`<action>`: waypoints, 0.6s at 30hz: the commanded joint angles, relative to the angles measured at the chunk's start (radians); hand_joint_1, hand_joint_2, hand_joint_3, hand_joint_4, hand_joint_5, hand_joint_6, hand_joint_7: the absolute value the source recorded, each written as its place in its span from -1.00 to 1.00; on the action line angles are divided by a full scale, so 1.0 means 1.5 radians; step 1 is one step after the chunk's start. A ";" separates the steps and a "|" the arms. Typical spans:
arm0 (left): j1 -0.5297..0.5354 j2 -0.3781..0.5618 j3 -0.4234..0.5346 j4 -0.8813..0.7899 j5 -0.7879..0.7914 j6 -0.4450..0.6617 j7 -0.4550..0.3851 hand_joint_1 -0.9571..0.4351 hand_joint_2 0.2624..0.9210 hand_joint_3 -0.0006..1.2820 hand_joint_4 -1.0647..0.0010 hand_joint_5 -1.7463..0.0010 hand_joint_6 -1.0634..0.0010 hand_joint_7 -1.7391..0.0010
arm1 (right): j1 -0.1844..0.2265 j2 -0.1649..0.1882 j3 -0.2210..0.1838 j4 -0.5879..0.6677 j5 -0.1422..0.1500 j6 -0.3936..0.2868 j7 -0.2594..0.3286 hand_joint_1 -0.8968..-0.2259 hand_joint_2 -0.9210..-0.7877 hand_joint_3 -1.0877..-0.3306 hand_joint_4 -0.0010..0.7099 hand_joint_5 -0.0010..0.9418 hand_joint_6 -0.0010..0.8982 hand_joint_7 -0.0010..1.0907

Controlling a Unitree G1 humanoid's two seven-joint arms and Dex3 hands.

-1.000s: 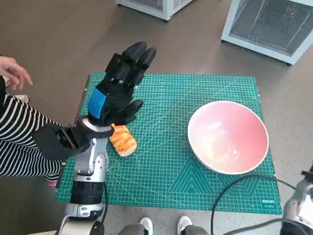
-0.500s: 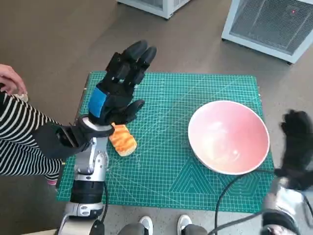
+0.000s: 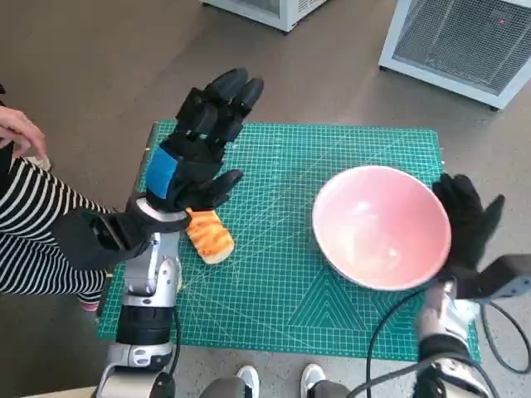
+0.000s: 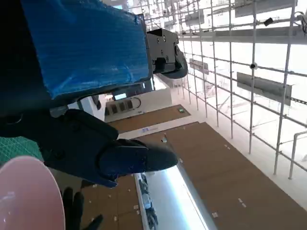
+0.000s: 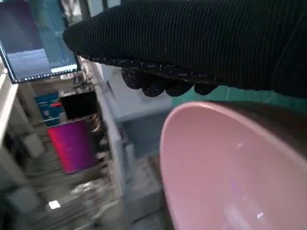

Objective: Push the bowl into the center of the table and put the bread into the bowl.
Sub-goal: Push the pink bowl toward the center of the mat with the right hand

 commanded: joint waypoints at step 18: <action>0.036 0.014 0.007 -0.031 0.007 -0.011 0.026 -0.53 1.00 -0.51 0.98 0.76 1.00 0.38 | -0.088 0.047 0.032 0.029 -0.021 0.046 0.003 0.00 -1.00 -0.41 -0.84 -0.99 -0.88 -0.34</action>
